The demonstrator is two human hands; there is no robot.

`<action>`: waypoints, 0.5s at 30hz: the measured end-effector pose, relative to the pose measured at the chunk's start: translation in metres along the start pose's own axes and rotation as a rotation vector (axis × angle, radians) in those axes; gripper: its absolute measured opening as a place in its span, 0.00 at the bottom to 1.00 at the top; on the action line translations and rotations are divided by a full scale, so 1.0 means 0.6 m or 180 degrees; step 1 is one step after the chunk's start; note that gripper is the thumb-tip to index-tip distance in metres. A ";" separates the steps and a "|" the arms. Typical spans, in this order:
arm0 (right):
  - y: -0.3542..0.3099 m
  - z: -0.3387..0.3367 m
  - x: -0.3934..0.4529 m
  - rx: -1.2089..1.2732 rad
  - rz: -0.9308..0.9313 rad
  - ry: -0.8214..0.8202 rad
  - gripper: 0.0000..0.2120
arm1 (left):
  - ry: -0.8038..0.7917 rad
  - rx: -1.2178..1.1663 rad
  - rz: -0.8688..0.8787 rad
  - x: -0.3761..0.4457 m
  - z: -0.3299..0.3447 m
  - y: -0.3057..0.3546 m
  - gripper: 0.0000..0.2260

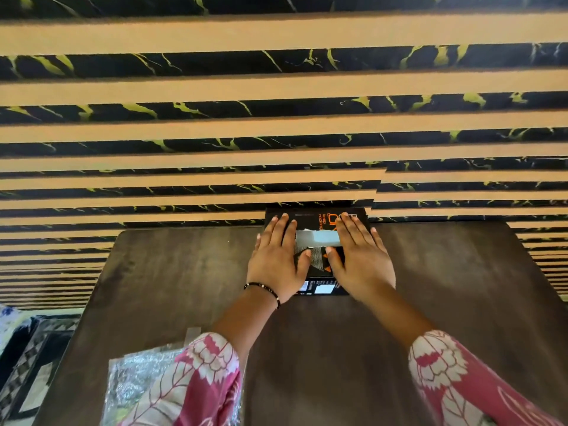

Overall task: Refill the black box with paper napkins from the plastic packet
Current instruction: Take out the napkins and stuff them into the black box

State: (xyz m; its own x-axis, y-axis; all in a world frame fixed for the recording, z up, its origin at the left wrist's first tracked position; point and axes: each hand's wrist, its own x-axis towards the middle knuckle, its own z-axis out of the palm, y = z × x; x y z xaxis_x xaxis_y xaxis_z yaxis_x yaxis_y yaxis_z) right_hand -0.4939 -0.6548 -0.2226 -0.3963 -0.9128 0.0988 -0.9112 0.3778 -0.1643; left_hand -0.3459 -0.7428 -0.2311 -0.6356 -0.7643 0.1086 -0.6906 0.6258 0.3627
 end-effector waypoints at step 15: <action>0.018 -0.018 0.041 0.0246 -0.0028 -0.0454 0.29 | -0.0178 0.0154 -0.0226 0.032 -0.005 0.018 0.27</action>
State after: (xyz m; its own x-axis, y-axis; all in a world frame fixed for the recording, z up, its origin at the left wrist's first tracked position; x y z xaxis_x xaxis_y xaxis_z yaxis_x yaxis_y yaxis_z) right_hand -0.5144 -0.6713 -0.2110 -0.3633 -0.9309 -0.0391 -0.9010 0.3617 -0.2397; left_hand -0.3647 -0.7513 -0.2219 -0.6018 -0.7980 0.0320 -0.7496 0.5782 0.3223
